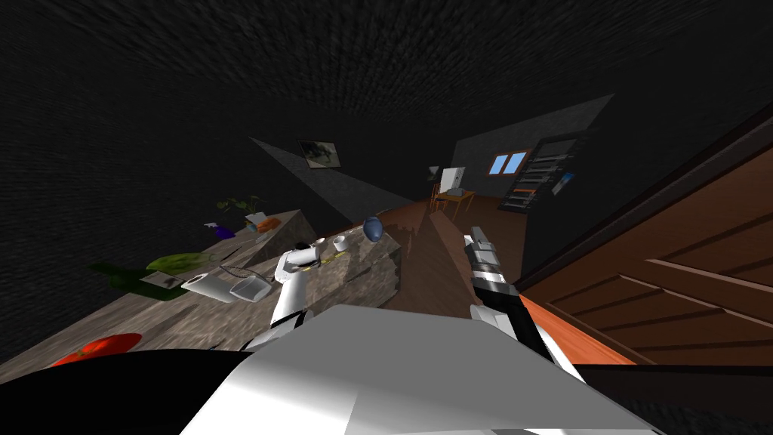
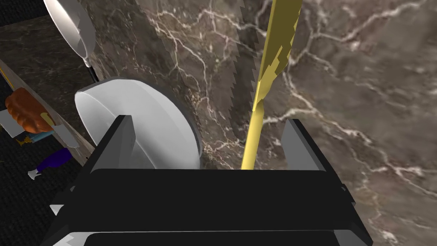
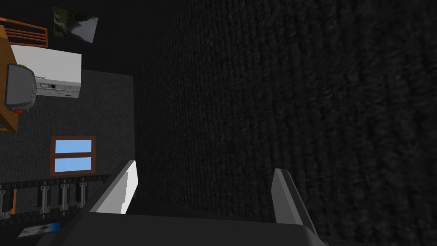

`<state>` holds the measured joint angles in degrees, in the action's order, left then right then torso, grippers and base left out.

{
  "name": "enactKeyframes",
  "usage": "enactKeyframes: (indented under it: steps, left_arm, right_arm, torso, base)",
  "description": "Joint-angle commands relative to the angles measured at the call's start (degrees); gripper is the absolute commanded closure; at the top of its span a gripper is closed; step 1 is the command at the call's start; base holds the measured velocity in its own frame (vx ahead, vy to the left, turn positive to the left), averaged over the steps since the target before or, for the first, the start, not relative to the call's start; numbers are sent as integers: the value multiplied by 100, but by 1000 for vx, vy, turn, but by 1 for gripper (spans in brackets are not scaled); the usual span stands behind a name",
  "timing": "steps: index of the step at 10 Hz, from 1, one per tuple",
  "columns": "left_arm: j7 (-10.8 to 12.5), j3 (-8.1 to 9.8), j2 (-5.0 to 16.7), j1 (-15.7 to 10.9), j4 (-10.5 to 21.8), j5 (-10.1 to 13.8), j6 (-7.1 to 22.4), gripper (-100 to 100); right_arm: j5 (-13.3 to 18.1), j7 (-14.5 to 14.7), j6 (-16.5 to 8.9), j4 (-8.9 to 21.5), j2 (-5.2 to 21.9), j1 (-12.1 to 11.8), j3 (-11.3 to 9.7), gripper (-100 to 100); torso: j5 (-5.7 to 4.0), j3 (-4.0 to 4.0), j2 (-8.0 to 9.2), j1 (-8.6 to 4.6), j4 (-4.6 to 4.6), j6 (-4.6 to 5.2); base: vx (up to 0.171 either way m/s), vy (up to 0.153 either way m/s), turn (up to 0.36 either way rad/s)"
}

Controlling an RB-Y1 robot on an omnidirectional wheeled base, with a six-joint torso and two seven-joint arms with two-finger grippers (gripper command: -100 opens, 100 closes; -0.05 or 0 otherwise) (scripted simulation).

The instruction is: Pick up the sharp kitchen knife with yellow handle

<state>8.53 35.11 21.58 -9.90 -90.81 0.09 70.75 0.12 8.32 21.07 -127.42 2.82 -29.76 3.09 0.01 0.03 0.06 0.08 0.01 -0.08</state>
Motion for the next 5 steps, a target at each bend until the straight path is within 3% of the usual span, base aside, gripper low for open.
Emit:
enactKeyframes:
  steps: [1,5]
  left_arm:
    - [24,-8,84,-156,157,55,183,-100]
    - [73,-37,308,-562,614,225,654,-100]
  right_arm:
    - [0,0,0,0,0,0,0,0]
    - [0,0,0,0,0,0,0,0]
  torso:
    - [0,0,0,0,0,0]
    - [0,0,1,-1,0,0]
  base:
    - [-5,10,10]
    - [-4,10,4]
